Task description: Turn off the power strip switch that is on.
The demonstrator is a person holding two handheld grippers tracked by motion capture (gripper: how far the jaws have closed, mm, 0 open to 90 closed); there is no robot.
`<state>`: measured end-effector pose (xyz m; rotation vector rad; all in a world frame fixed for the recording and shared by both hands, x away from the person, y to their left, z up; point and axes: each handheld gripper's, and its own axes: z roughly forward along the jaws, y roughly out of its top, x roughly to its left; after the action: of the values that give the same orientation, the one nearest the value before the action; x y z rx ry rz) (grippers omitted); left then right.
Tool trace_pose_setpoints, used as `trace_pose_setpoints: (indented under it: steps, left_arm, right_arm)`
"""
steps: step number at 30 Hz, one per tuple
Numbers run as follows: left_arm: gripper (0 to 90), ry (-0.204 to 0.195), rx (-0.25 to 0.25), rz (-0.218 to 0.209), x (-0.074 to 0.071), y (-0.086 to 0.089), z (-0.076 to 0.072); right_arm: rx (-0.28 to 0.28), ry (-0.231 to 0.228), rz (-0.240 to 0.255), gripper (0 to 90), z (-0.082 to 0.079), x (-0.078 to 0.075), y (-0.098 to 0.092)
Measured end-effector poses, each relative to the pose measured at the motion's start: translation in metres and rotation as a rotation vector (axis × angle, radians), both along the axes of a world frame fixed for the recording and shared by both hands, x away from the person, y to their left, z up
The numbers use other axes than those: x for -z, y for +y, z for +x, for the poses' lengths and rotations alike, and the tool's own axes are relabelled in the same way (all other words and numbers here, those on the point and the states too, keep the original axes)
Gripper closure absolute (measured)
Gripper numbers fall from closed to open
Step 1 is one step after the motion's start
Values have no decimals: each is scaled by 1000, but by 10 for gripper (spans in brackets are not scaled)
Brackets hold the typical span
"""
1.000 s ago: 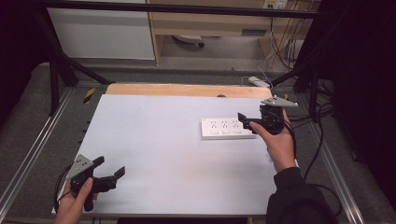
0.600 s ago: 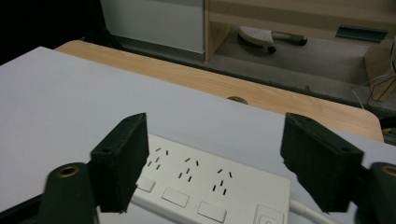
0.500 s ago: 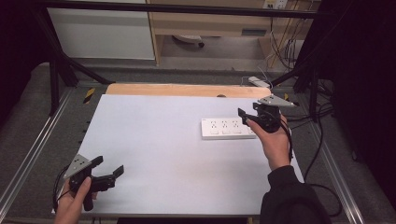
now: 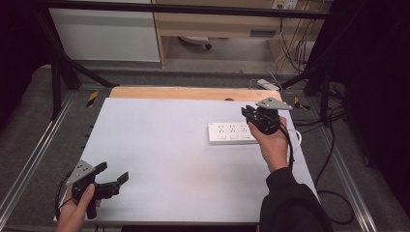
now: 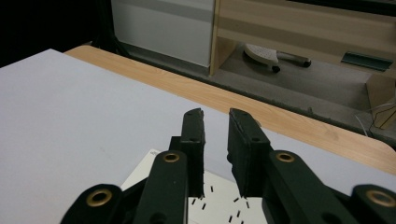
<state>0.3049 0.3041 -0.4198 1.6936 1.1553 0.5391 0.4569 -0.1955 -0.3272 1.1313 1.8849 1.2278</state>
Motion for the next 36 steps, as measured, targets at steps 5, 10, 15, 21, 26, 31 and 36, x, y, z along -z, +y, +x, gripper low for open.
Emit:
trace_pose_setpoints:
  steps: [5, 10, 15, 21, 26, 31, 36]
  left_arm:
    - [57, -2, 11, 16, 0, -2, 0]
    - [57, -1, 8, 25, 0, -1, -3]
    - [58, -2, 4, 24, 0, -1, 0]
    - [58, -2, -7, 25, 0, -1, 1]
    - [58, -2, 2, 27, 0, -3, 1]
    - [58, 3, 4, 27, 0, -4, 1]
    - [59, -1, 6, 29, 0, -4, 1]
  right_arm:
    - [-3, 3, 20, 828, 5, 3, 3]
    - [-2, 0, 25, 845, 8, 4, 6]
    - [-3, 4, 25, 886, 12, 7, 8]
    - [6, 18, 38, 900, 19, 13, 9]
    - [11, 28, 40, 900, 22, 18, 11]
    - [12, 44, 25, 900, 27, 23, 13]
    - [15, 60, 12, 900, 31, 28, 16]
